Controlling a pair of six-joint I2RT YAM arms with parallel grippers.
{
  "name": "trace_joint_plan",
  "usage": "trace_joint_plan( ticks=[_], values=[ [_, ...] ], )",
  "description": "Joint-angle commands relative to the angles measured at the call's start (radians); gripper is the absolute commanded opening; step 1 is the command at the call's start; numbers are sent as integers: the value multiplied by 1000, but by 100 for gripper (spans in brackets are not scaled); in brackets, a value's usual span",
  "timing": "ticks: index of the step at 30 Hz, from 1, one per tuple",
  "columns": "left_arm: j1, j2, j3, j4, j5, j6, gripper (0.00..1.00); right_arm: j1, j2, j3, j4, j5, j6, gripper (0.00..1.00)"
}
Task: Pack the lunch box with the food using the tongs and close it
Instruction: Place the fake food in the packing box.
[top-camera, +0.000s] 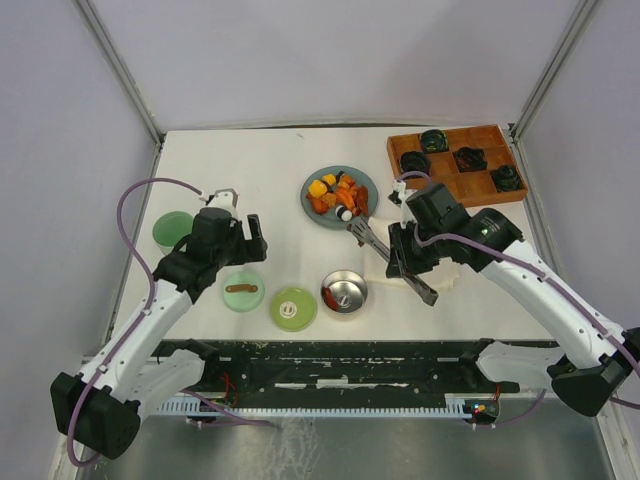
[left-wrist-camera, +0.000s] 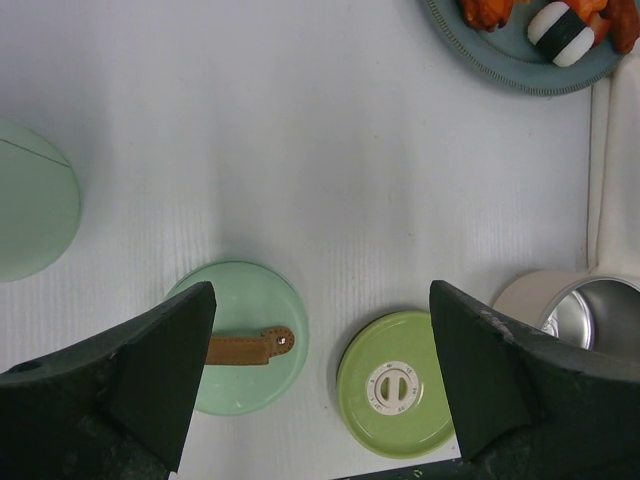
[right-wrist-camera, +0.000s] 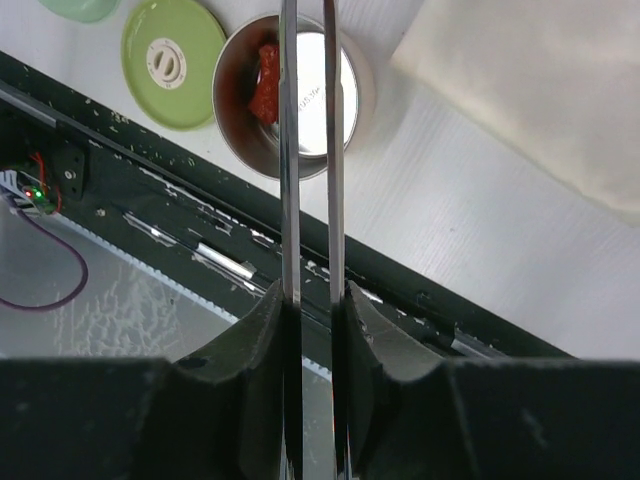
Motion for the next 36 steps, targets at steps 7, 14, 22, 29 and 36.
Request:
trace_joint_plan(
  ticks=[7,14,22,29,36],
  values=[
    [4,-23,27,33,-45,42,93,212,43,-25,-33,90,66,29],
    [4,-24,25,28,-47,43,93,276,127,-114,25,116,147,30],
    [4,-14,27,30,-40,42,93,293,166,-168,114,103,164,32],
    [4,-14,27,30,-44,42,93,295,188,-199,162,71,170,35],
    [4,-10,26,29,-42,40,93,294,170,-176,108,157,169,42]
  ],
)
